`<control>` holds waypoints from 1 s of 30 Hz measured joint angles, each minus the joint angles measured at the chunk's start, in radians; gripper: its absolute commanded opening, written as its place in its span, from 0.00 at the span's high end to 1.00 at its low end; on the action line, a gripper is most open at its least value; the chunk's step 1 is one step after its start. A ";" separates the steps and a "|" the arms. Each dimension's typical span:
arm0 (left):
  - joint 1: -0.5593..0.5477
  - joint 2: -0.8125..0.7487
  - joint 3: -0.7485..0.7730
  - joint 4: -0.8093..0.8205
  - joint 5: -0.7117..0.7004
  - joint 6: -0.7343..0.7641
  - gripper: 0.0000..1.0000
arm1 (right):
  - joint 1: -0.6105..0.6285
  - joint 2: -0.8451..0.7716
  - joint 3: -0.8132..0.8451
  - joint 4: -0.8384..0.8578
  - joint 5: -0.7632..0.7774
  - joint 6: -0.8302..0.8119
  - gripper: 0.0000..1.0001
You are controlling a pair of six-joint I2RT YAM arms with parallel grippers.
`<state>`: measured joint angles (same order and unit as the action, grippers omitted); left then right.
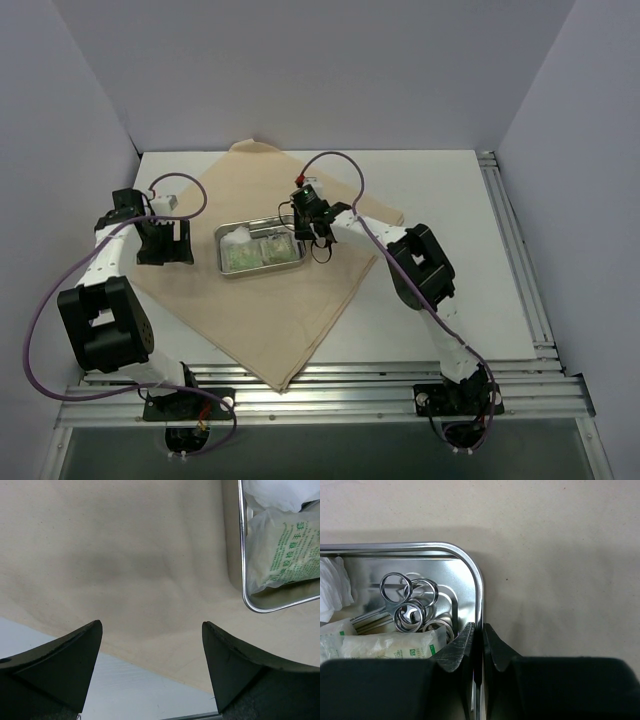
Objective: Prepare the surgical pack
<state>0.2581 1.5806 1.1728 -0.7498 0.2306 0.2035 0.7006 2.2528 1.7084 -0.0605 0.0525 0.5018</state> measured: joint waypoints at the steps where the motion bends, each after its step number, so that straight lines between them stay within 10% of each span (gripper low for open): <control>1: 0.000 -0.002 0.000 0.000 -0.002 0.000 0.10 | -0.001 0.000 0.002 -0.003 0.001 -0.011 1.00; 30: 0.000 -0.029 0.000 -0.002 -0.018 0.001 0.10 | 0.003 -0.028 -0.048 0.018 -0.031 -0.057 0.98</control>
<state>0.2581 1.5520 1.1728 -0.7513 0.2131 0.2043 0.7036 2.2250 1.6604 -0.0422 0.0216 0.4450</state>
